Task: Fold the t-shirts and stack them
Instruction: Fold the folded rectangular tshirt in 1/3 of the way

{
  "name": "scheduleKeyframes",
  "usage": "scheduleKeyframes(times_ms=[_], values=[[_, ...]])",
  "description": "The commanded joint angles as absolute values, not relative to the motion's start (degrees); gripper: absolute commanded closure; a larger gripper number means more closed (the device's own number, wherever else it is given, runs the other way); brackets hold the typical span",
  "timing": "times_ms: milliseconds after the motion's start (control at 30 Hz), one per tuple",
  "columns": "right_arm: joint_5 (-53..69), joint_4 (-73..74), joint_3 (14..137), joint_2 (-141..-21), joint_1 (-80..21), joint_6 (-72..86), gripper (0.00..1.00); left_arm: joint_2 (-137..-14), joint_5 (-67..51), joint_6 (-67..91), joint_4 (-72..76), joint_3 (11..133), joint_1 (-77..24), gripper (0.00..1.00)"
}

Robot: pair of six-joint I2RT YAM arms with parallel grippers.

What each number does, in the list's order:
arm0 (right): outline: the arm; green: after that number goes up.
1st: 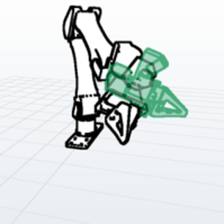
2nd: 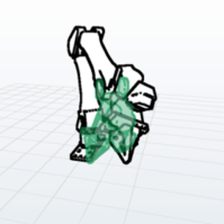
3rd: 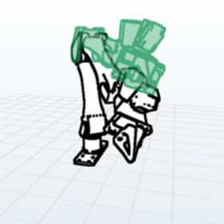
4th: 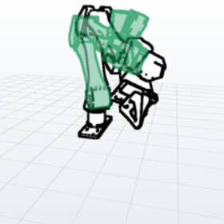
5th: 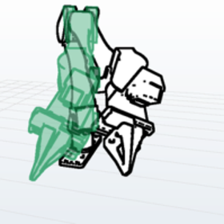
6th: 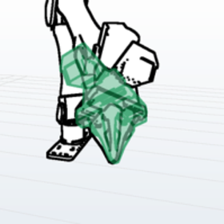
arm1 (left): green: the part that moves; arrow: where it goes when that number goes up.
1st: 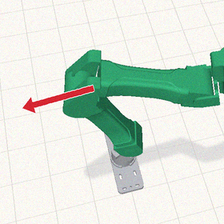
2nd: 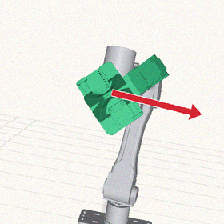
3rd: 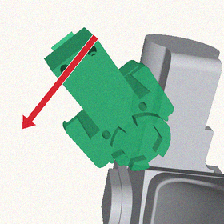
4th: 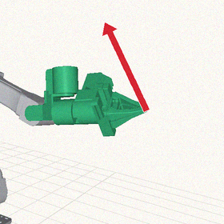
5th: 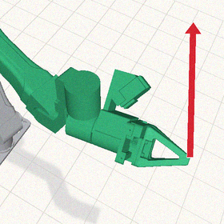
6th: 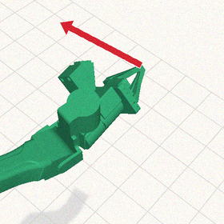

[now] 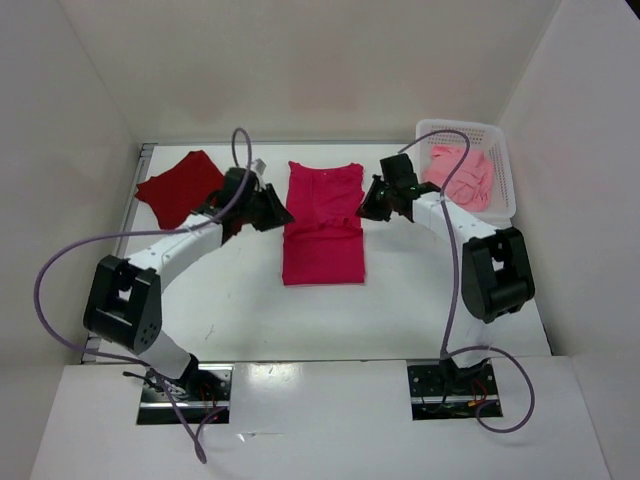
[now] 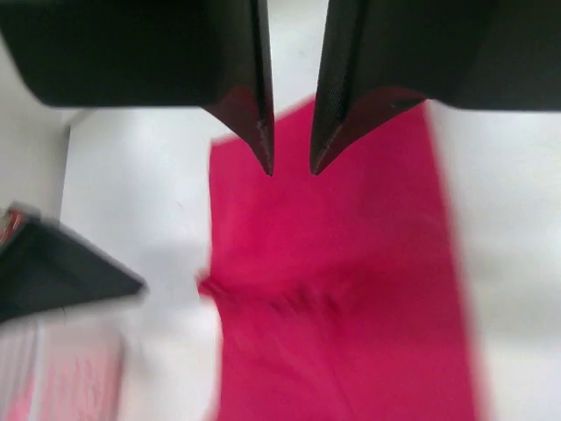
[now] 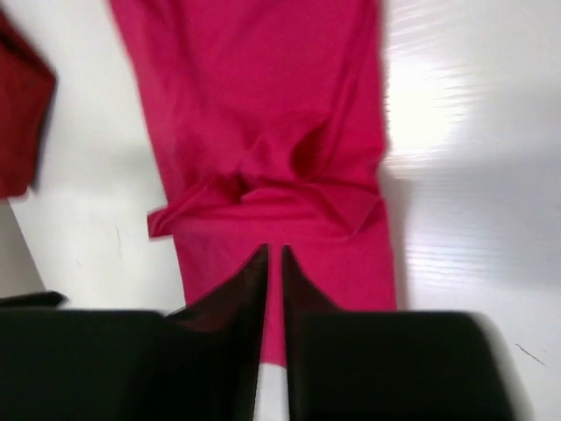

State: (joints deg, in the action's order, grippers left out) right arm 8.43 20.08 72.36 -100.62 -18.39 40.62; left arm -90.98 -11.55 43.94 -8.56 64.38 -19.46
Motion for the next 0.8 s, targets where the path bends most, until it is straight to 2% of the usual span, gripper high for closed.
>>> scheduleKeyframes(times_ms=[0, 133, 467, 767], values=[[10.3, 19.9, 72.8, -100.5, -24.8, 40.3, 1.0, -91.2, -17.3, 49.9, -2.3, 55.4, -25.9, 0.72], [13.4, 17.1, 74.7, -106.8, -29.1, 40.8, 1.0, -92.5, -16.5, 53.4, 0.8, 51.8, -28.1, 0.77], [13.9, 16.6, 80.2, -116.9, -30.9, 40.8, 1.0, -94.8, -14.4, 52.9, 1.5, 46.1, -28.1, 0.77], [9.5, 15.3, 88.8, -124.0, -30.3, 41.8, 1.0, -92.2, -10.1, 51.2, -2.3, 41.8, -28.1, 0.77]])
